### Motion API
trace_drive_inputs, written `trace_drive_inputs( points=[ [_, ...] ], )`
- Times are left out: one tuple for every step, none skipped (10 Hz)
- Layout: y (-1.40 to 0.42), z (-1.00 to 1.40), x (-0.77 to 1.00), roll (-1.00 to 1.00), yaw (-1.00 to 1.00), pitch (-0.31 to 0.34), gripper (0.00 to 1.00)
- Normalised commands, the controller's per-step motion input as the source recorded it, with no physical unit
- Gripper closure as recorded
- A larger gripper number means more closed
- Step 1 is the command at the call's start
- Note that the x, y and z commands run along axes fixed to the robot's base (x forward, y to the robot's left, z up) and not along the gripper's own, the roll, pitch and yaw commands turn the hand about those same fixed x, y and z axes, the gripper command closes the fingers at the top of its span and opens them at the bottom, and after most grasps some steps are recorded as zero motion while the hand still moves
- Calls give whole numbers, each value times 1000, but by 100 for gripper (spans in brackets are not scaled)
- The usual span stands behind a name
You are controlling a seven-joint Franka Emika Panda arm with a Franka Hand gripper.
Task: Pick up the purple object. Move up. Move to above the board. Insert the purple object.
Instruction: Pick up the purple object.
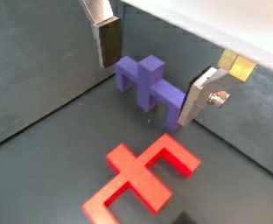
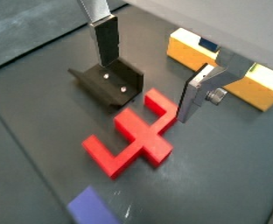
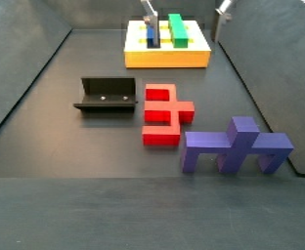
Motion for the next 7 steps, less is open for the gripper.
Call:
trace_drive_inputs(
  points=[
    [626, -140, -120, -80, -209, 0, 0],
    [629, -163, -163, -63, -214, 0, 0],
    [603, -186, -220, -44, -191, -7, 0],
    [474, -171, -180, -23, -169, -23, 0],
    [354, -229, -240, 0, -134, -66, 0],
    [329, -289, -326, 0, -140, -83, 0],
    [294, -300, -374, 0, -120, -93, 0]
  ],
)
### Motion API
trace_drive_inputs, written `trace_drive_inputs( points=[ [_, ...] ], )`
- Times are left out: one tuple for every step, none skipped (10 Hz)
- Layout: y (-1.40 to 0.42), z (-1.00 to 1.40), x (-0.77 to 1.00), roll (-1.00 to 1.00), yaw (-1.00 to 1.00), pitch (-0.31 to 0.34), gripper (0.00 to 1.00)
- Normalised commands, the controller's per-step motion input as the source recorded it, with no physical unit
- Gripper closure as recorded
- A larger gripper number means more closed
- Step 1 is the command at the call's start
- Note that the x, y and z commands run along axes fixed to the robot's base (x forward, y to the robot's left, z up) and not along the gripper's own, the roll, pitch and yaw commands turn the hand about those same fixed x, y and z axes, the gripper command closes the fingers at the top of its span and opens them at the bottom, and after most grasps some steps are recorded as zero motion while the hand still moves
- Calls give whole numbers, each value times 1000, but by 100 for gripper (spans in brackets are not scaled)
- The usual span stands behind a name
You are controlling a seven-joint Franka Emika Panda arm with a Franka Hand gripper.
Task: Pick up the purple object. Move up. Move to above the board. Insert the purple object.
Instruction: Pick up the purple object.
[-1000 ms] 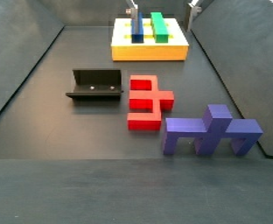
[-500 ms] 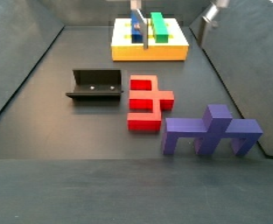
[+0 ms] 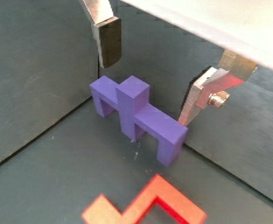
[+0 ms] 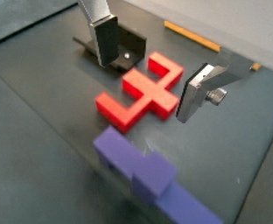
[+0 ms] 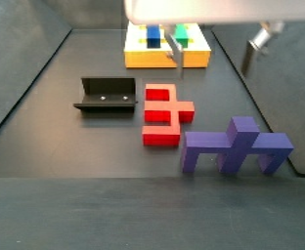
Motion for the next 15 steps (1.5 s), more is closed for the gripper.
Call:
trace_drive_inputs(
  points=[
    [291, -303, -414, 4, -94, -117, 0],
    [274, -300, -409, 36, -89, -119, 0],
    [231, -289, -386, 74, -89, -110, 0],
    [189, -289, -357, 87, -63, -107, 0],
    [46, -314, -294, 156, 0, -86, 0],
    [6, -351, -257, 209, 0, -59, 0],
    [34, -357, -226, 236, 0, -51, 0],
    [3, -366, -71, 309, 0, 0, 0],
    [63, -194, 0, 326, -34, 33, 0],
    [114, -146, 0, 324, -57, 54, 0],
    [146, -137, 0, 330, -60, 60, 0],
    [160, -120, 0, 327, -49, 63, 0],
    [203, -126, 0, 326, -20, 64, 0],
    [211, -174, 0, 296, 0, 51, 0],
    [160, -203, 3, 230, 0, 34, 0]
  ],
)
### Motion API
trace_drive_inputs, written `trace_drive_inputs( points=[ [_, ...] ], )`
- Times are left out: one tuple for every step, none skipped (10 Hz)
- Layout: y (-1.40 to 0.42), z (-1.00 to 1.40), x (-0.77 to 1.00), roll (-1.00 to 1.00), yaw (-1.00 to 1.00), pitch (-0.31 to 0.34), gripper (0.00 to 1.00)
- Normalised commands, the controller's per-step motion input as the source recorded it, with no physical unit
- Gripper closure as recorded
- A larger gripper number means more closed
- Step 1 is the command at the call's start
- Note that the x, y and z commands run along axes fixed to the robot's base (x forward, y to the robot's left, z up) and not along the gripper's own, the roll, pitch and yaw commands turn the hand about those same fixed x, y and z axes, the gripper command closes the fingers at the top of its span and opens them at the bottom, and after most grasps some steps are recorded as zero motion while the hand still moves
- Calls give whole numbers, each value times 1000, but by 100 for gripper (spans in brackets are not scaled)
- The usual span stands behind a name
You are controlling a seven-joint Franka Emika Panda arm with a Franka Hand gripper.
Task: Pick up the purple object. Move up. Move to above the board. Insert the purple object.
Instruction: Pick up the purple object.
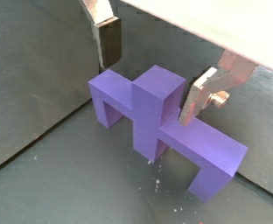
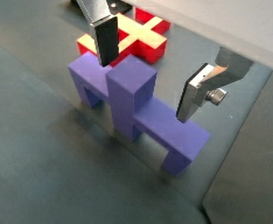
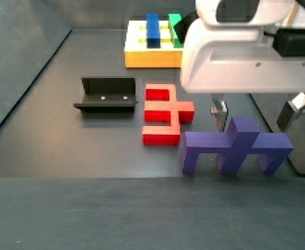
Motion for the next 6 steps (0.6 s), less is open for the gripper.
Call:
trace_drive_inputs(
  points=[
    [146, -214, 0, 210, 0, 23, 0],
    [0, -160, 57, 179, 69, 11, 0],
    [43, -169, 83, 161, 100, 3, 0],
    [0, -77, 157, 124, 114, 24, 0],
    [0, -37, 186, 130, 129, 37, 0],
    [0, -26, 140, 89, 180, 24, 0]
  ],
)
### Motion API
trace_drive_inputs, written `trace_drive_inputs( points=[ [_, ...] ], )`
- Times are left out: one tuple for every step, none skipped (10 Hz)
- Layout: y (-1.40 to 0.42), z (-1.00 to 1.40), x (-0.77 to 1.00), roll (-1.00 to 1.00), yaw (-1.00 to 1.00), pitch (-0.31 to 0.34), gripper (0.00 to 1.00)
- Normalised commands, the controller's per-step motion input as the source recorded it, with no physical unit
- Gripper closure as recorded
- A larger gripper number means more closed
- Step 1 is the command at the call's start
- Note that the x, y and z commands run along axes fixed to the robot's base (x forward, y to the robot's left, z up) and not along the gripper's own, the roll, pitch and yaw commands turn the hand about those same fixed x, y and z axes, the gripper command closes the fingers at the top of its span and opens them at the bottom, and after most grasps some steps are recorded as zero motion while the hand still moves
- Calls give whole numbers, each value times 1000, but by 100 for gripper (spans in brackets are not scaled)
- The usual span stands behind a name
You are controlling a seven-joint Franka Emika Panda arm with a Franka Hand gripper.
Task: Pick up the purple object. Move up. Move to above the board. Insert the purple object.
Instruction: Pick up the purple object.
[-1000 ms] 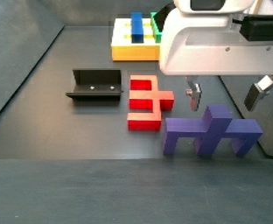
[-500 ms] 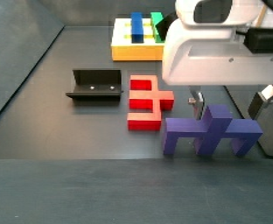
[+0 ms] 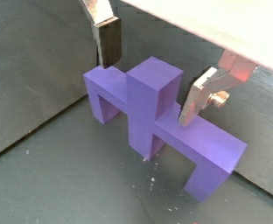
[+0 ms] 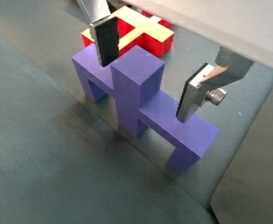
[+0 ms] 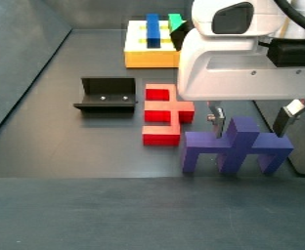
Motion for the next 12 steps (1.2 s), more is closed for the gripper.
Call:
trace_drive_inputs(
  points=[
    [0, -23, 134, 60, 186, 13, 0],
    [0, -40, 83, 41, 160, 0, 0],
    [0, -51, 3, 6, 89, 0, 0],
    [0, -34, 0, 0, 20, 0, 0],
    [0, 0, 0, 0, 0, 0, 0],
    [0, 0, 0, 0, 0, 0, 100],
    [0, 0, 0, 0, 0, 0, 100],
    [0, 0, 0, 0, 0, 0, 100],
    [0, 0, 0, 0, 0, 0, 100],
    [0, 0, 0, 0, 0, 0, 100],
    [0, 0, 0, 0, 0, 0, 100],
    [0, 0, 0, 0, 0, 0, 100]
  ],
)
